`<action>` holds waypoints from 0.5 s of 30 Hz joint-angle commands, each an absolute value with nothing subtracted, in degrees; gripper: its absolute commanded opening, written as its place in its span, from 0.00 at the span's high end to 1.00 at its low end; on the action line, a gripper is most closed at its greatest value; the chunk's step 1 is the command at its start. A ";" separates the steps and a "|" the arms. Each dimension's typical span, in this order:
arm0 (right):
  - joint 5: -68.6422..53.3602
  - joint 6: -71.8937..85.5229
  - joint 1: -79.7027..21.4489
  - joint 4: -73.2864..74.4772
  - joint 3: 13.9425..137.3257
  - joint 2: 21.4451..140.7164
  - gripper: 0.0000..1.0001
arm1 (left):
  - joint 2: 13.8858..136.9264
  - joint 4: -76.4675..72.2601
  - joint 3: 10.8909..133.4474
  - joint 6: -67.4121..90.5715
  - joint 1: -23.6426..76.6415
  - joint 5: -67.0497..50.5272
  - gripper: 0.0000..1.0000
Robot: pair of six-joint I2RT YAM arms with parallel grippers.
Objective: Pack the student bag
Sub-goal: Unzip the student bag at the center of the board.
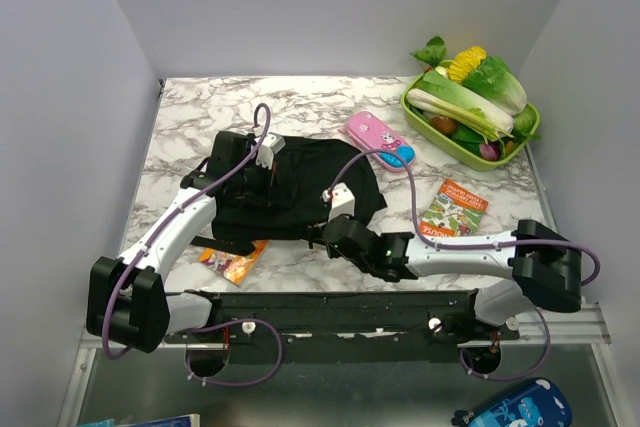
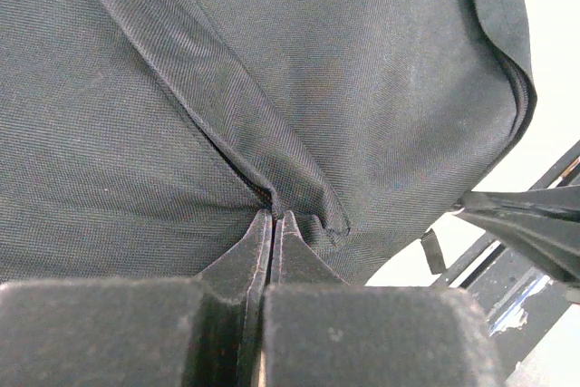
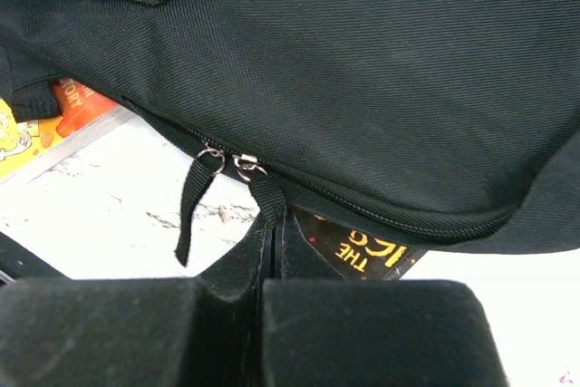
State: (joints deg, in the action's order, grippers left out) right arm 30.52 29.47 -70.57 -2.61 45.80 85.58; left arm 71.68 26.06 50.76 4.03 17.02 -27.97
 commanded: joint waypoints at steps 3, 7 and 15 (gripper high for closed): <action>35.07 27.95 -71.28 -0.18 43.60 79.99 0.99 | 70.14 27.95 50.80 0.35 17.49 -27.78 1.00; 35.33 27.86 -71.28 3.24 42.01 77.17 0.99 | 69.26 27.77 50.01 -1.76 17.49 -27.07 1.00; 36.31 26.73 -71.10 8.17 41.22 75.15 0.99 | 68.47 28.91 49.13 -5.27 17.49 -25.66 1.00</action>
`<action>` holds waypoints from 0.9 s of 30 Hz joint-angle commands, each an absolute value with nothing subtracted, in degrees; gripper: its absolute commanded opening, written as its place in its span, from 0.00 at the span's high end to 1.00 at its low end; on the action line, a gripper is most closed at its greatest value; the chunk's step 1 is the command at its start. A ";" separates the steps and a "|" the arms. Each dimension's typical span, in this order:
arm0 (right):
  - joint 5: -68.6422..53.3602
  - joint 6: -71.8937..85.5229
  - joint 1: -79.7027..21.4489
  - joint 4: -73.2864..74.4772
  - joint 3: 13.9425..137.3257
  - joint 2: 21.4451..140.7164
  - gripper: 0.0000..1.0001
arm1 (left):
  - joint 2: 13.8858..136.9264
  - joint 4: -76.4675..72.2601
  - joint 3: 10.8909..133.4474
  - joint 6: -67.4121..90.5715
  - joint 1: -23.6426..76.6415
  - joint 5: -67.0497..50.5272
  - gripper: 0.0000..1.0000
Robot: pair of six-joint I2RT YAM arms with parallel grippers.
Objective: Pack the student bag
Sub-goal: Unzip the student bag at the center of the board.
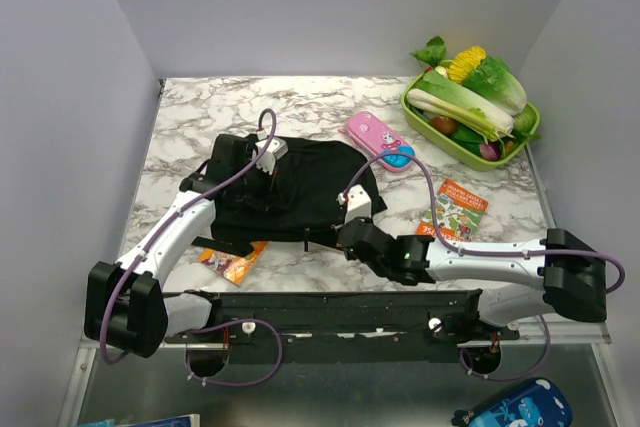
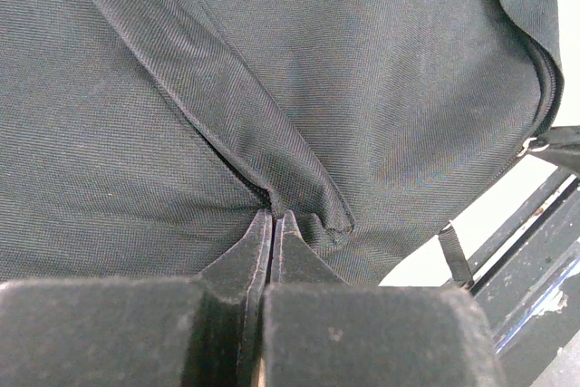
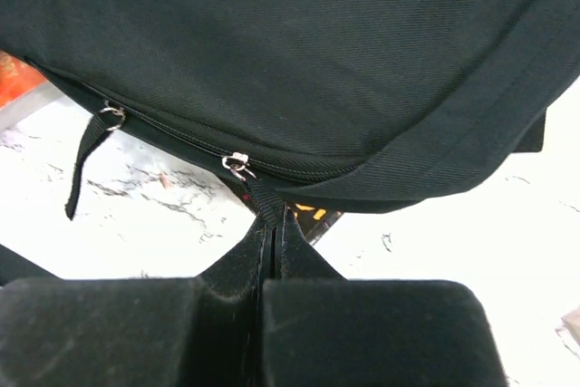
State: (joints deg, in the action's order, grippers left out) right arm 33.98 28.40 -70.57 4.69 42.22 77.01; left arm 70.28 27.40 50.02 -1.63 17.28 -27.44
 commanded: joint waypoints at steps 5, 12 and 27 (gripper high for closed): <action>37.00 23.20 -70.23 10.54 40.87 74.44 0.99 | 69.78 31.29 52.02 -6.50 17.40 -25.05 1.00; 39.55 15.92 -67.42 9.84 40.69 70.23 0.99 | 72.06 29.97 58.52 -5.89 15.91 -22.15 1.00; 41.49 7.48 -67.06 6.77 45.08 66.09 0.99 | 79.89 29.98 72.42 -3.69 2.73 -26.45 1.00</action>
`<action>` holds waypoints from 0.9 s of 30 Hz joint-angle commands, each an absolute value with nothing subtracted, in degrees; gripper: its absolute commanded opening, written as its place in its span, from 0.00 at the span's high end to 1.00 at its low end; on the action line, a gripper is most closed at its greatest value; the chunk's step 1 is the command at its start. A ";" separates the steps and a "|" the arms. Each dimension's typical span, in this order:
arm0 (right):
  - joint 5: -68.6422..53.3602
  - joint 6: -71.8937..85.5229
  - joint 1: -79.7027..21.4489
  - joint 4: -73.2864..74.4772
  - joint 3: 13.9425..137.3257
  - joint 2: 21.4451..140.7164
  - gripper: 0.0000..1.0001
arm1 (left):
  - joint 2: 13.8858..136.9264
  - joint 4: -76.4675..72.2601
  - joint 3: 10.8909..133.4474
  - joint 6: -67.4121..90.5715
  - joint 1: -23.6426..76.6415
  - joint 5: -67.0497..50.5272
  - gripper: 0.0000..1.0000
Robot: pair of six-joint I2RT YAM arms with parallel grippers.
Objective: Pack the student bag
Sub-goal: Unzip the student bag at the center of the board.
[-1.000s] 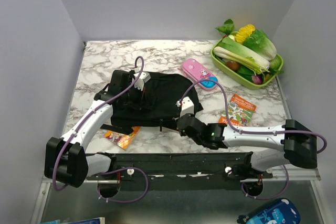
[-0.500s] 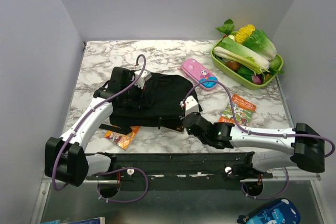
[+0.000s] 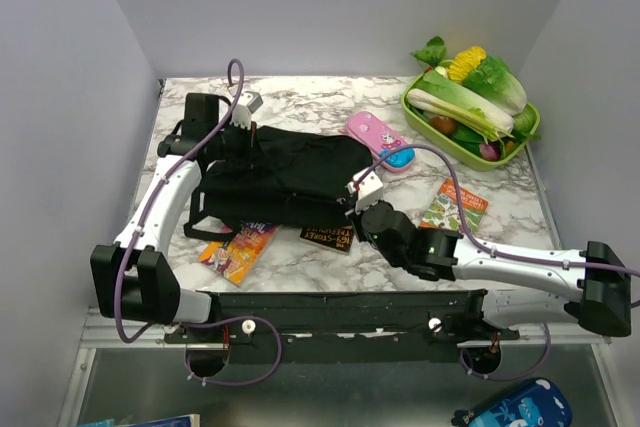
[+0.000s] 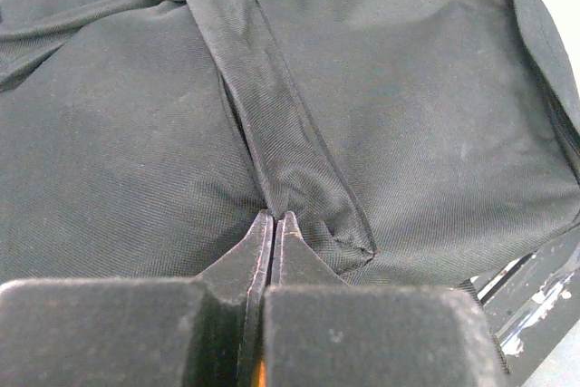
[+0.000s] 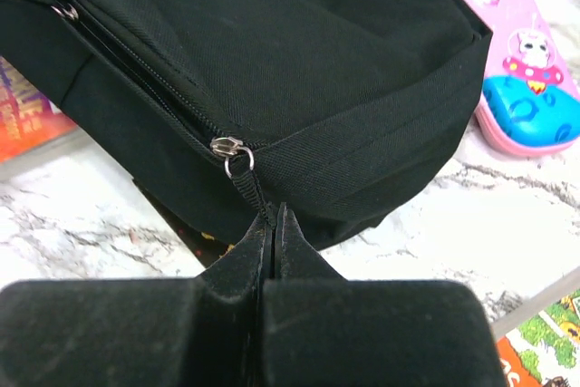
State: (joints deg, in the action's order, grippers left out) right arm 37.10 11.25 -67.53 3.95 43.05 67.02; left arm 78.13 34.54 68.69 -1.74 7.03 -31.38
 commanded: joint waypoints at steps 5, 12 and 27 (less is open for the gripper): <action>36.04 8.43 -67.15 5.36 48.59 68.37 0.99 | 83.31 29.97 72.34 -5.88 2.72 -32.23 0.92; 20.76 13.18 -67.15 3.52 47.91 72.24 0.99 | 79.39 36.01 67.60 -14.91 2.72 -36.65 0.50; 2.38 13.97 -64.43 1.76 46.94 76.46 0.99 | 63.20 43.63 64.81 -22.23 24.15 -36.22 0.01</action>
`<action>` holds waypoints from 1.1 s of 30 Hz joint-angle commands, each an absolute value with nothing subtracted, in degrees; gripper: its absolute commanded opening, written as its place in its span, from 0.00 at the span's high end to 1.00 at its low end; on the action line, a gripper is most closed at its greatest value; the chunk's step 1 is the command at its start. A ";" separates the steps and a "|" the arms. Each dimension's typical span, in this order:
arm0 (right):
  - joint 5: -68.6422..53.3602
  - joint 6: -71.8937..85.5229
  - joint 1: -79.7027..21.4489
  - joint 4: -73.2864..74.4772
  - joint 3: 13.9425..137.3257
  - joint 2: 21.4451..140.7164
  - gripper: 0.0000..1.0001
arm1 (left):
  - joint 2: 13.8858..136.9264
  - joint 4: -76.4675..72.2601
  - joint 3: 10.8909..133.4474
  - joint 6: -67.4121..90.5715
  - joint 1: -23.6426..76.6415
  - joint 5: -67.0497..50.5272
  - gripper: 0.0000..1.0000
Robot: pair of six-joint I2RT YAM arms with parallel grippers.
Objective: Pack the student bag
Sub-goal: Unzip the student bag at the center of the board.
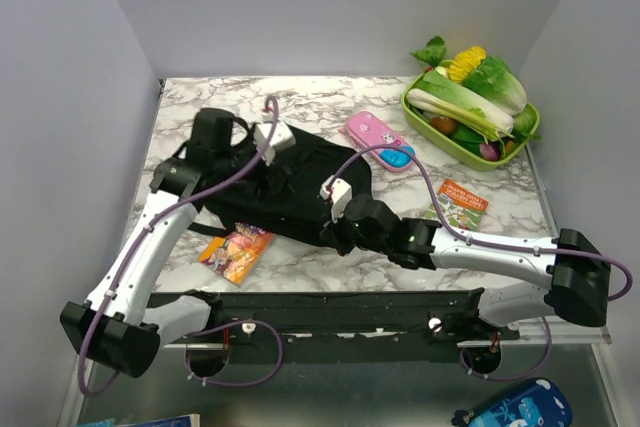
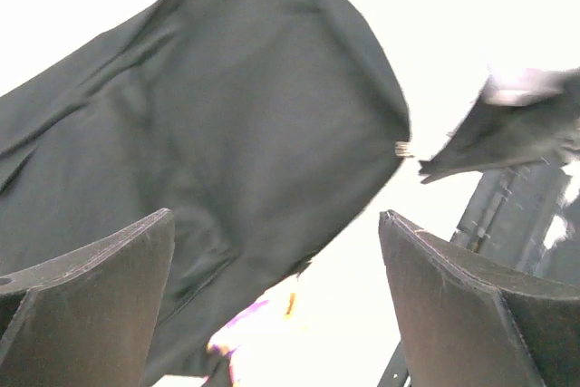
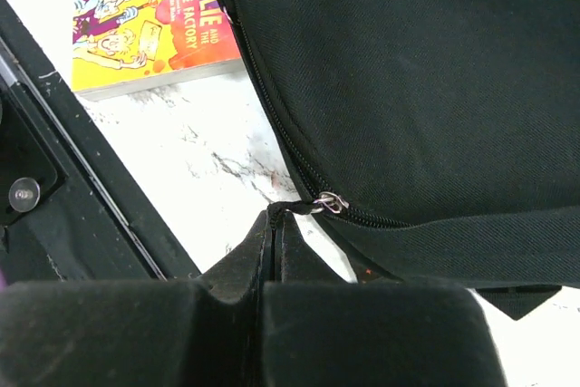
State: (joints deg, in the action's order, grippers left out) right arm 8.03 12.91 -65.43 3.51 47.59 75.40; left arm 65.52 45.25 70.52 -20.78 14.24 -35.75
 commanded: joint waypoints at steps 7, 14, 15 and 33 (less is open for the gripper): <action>0.26 14.76 -61.97 1.49 45.36 74.54 0.99 | 66.97 40.70 57.92 -32.87 27.68 -41.58 0.01; 0.35 17.75 -60.03 1.93 41.40 71.37 0.99 | 70.84 38.06 58.62 -34.54 31.19 -36.57 0.01; 0.26 18.01 -60.12 2.02 41.14 71.19 0.99 | 71.54 37.80 58.45 -34.45 31.98 -35.95 0.01; -1.30 19.77 -55.47 7.47 42.98 70.40 0.99 | 75.23 31.45 54.40 -37.08 41.83 -17.40 0.38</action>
